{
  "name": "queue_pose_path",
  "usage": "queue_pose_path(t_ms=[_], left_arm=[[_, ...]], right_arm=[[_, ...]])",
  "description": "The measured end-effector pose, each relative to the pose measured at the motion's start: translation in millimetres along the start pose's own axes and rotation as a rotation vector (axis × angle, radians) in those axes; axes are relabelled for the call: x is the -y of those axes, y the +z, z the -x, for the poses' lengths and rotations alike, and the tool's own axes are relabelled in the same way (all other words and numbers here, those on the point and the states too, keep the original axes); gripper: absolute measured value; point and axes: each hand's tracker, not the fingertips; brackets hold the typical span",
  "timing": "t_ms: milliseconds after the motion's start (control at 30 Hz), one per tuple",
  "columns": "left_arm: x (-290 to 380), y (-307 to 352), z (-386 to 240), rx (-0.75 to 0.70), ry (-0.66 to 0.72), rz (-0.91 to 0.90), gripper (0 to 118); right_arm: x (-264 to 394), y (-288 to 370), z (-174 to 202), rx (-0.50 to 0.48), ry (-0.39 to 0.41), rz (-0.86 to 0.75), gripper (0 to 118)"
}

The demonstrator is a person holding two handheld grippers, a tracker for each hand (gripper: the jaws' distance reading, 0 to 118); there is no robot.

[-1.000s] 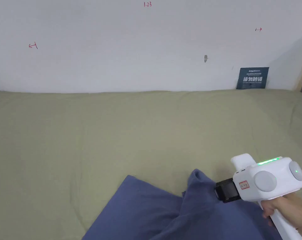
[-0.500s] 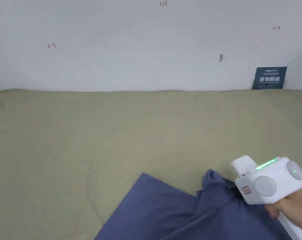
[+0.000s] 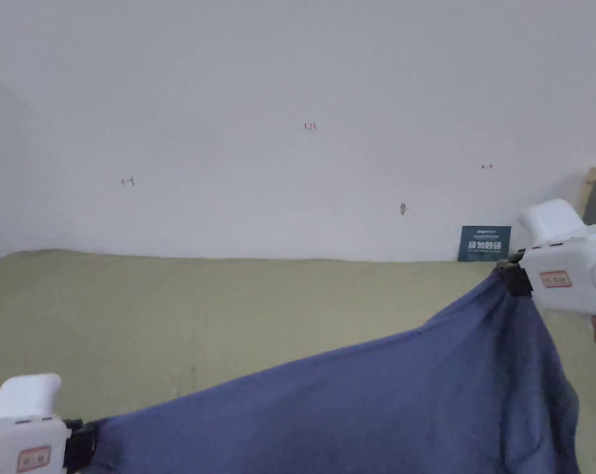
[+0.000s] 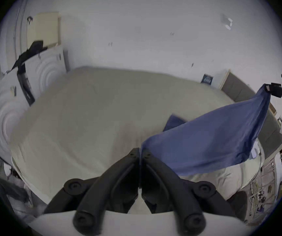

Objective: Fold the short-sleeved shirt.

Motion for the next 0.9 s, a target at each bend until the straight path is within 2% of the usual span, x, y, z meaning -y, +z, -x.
queue_pose_path(t_ms=[100,267,367,633,900], left_arm=[[-50.4,23.7,-15.7,0.041,-0.002,-0.070,1],[-127.5,49.5,-43.9,-0.014,-0.072,-0.185,1],[-168.1,59.8,-56.5,-0.033,-0.082,-0.211,1],[-245.3,61.7,-80.0,-0.130,-0.119,-0.241,1],[-312.3,37.0,-94.5,-0.209,-0.116,-0.271,1]], right_arm=[[-24.2,45.3,-27.0,0.065,-0.030,-0.070,0],[-52.8,90.5,-60.3,0.176,-0.098,-0.144,0],[-69.1,99.2,-71.8,0.200,-0.130,-0.169,0],[-114.5,66.5,-84.6,0.220,-0.191,-0.179,0],[-165.5,-1.1,-100.5,0.257,-0.169,-0.162,0]])
